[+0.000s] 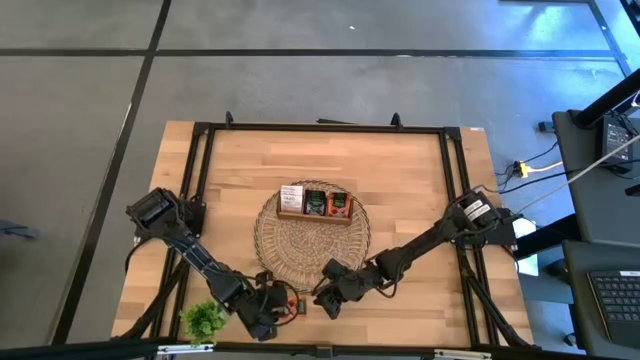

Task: Pick & Place Tea
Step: Put the orange tea bag into the right slot of the wooden organizer

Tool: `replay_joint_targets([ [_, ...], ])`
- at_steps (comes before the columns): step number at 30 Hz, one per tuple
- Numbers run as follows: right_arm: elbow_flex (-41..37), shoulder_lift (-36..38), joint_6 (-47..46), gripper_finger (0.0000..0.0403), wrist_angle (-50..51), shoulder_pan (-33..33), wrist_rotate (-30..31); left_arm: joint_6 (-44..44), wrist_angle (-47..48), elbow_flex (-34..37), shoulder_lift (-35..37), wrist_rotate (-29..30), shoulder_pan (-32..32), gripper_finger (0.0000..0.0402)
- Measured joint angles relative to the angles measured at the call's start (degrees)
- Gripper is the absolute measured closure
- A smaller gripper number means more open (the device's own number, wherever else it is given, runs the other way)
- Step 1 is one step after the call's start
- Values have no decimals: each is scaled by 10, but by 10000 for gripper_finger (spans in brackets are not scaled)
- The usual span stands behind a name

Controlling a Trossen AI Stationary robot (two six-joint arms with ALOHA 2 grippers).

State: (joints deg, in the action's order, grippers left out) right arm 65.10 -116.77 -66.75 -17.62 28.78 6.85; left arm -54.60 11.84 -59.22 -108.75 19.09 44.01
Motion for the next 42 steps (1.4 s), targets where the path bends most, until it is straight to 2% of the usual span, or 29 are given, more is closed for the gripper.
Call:
replay_joint_targets([
  [3, 0, 0, 2, 249, -3, 1, 8, -1, 0, 0, -2, 10, 0, 258],
  [10, 0, 0, -8, 148, -58, 15, 53, -1, -16, -1, -22, 15, -4, 258],
  [14, 1, 0, -14, 119, -64, 29, 65, -1, -17, -1, -23, 15, -4, 258],
  [20, 1, 0, -113, 122, -6, 46, 112, -1, -32, 0, -24, 15, -4, 258],
  [24, 1, 0, -121, 132, -10, 53, 130, 3, -35, 0, -25, 21, -3, 258],
  [28, 26, -21, -121, 140, -5, 55, 130, 3, -36, 0, -25, 20, -4, 258],
  [35, 79, -76, -110, 149, 7, 48, 74, 3, -40, 0, -25, 20, -6, 258],
  [42, 95, -94, -112, 170, 5, 38, 78, 8, -44, 0, -25, 20, -6, 258],
])
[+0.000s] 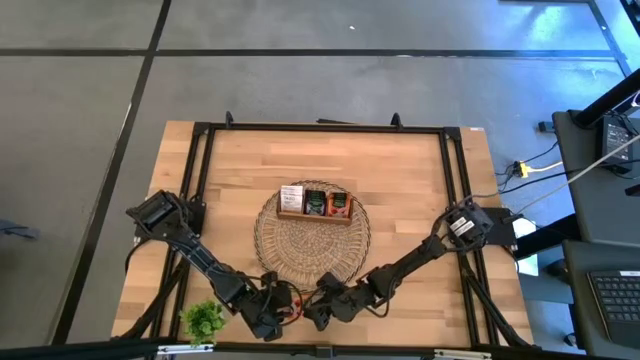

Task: Pick & Place Tea
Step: Put the orange tea bag into the right slot of the wooden organizer

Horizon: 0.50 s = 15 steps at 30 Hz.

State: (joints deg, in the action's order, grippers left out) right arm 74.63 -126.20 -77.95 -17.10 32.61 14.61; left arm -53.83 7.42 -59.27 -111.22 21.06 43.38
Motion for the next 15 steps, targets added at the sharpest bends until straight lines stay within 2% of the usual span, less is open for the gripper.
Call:
replay_joint_targets([
  [5, 12, -11, 2, 204, 0, -8, -33, 0, 0, 0, 0, 1, 0, 258],
  [15, 15, -14, 7, 278, 9, -13, -40, 0, -1, 0, 0, 1, 0, 258],
])
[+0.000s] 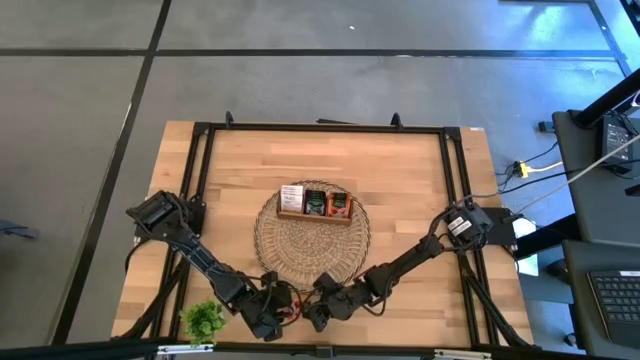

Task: Pick & Place Tea
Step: Put the orange tea bag into the right slot of the wooden organizer

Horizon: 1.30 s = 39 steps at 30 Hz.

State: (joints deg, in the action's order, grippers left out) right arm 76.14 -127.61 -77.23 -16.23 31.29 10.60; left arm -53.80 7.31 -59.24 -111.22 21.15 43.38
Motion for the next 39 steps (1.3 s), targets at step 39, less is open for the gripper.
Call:
replay_joint_targets([
  [39, 66, 257, 449, 399, 613, -95, -13, 81, 48, 1, 132, -46, -25, 258],
])
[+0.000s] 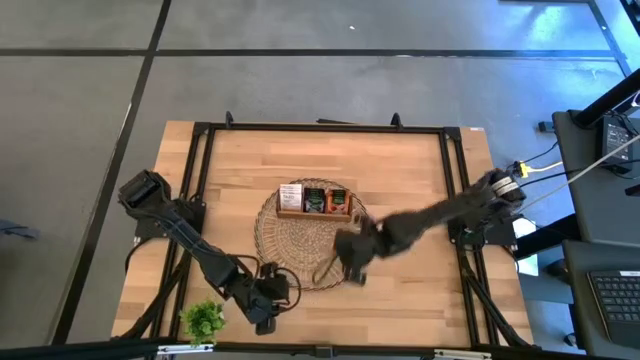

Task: Pick & Place Tea
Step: Put the orange tea bag into the right slot of the wooden organizer

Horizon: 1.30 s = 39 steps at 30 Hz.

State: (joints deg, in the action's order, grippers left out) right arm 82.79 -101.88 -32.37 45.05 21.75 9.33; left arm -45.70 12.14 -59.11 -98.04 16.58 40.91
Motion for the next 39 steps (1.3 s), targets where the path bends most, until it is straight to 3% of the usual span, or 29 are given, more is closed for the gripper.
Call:
replay_joint_targets([
  [6, 111, 1, 206, 399, 231, -100, 13, -1, 32, 0, 10, -12, -34, 258],
  [12, 171, -7, 327, 399, 289, -213, -14, -31, 105, -1, 25, -46, -87, 258],
  [16, 171, -18, 348, 399, 294, -258, -52, -31, 142, -1, 30, -76, -118, 258],
  [22, 171, -62, 361, 399, 294, -269, -77, -31, 205, -1, 31, -114, -151, 258],
  [28, 171, -102, 363, 399, 302, -269, -77, -31, 229, -1, 31, -114, -163, 258],
  [39, 171, -108, 374, 396, 290, -269, -75, -8, 228, -1, 31, -103, -163, 258],
])
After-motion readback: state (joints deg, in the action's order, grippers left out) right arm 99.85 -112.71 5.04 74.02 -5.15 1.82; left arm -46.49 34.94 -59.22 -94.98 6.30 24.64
